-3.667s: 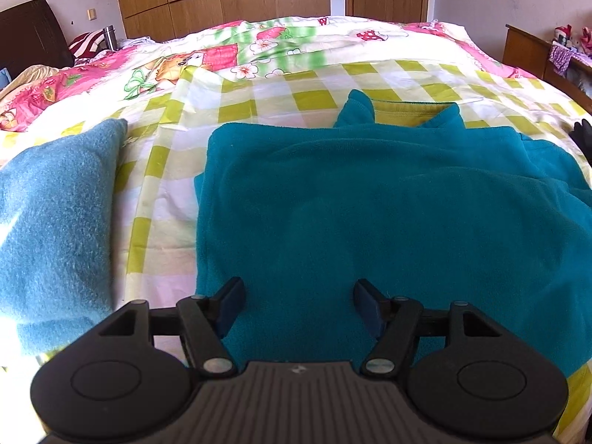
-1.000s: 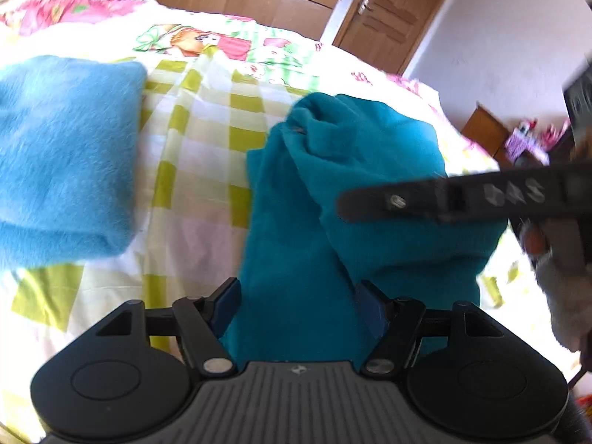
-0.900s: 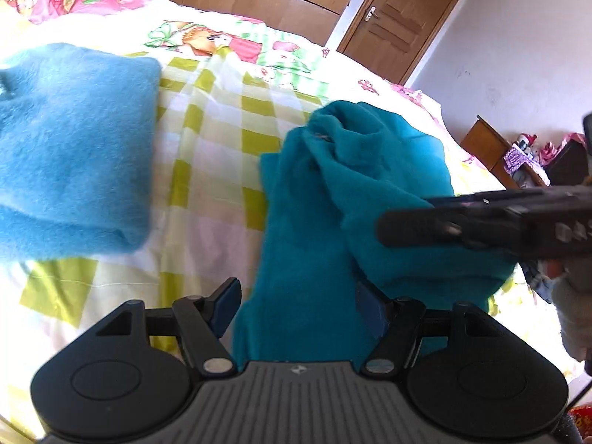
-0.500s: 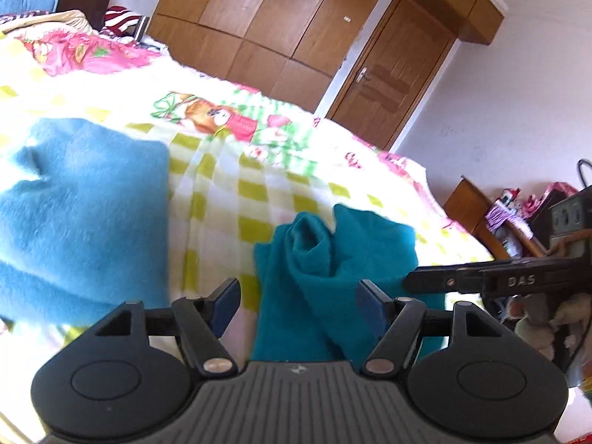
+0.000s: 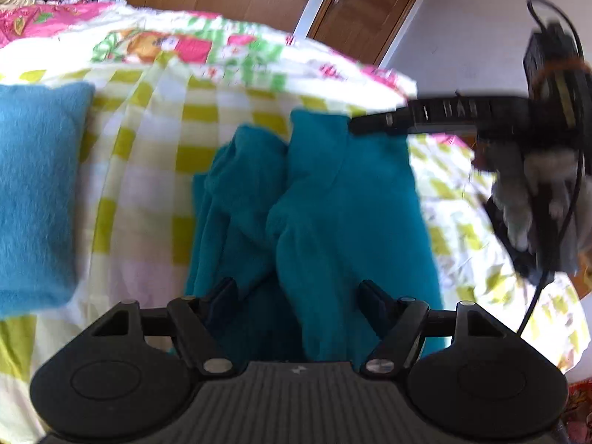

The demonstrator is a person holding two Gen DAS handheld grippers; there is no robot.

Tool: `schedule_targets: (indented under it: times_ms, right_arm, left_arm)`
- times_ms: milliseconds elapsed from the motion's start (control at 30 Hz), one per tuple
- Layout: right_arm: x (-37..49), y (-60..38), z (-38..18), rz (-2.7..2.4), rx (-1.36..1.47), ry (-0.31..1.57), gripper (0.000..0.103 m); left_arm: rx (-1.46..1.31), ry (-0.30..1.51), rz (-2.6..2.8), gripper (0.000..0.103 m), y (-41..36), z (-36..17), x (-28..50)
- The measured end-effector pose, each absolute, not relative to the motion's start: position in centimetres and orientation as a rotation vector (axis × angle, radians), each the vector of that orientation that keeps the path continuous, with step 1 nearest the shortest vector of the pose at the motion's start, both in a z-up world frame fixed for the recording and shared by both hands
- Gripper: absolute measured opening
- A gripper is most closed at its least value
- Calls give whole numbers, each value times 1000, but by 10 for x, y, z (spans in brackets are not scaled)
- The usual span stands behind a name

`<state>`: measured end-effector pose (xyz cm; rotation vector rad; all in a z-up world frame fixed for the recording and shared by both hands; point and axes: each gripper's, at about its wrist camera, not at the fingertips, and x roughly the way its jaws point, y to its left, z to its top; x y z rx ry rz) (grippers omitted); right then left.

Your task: Fold small clothes

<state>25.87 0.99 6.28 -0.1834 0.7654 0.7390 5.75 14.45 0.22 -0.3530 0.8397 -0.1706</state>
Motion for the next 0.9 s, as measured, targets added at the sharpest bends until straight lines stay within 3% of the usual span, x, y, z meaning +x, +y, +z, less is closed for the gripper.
schedule_targets:
  times_ms: [167, 400, 467, 500, 533, 600, 900]
  right_arm:
    - [298, 33, 29, 685, -98, 939, 71]
    - [272, 60, 8, 614, -133, 1000, 73]
    - [270, 63, 2, 581, -185, 1006, 53]
    - [270, 60, 1, 572, -169, 1019, 33]
    - [271, 55, 3, 574, -132, 1034, 20]
    - [268, 40, 17, 577, -61, 1019, 8]
    - [220, 33, 111, 664, 40, 746, 8]
  left_arm:
    - [-369, 840, -143, 79, 139, -10, 50]
    - [-342, 787, -139, 56, 128, -3, 36]
    - [-337, 767, -142, 50, 127, 1, 29]
    - [-339, 757, -146, 46, 127, 4, 26]
    - [-348, 746, -156, 41, 127, 7, 23]
    - [-368, 720, -180, 35, 128, 14, 17]
    - [-593, 563, -232, 32, 162, 37, -15]
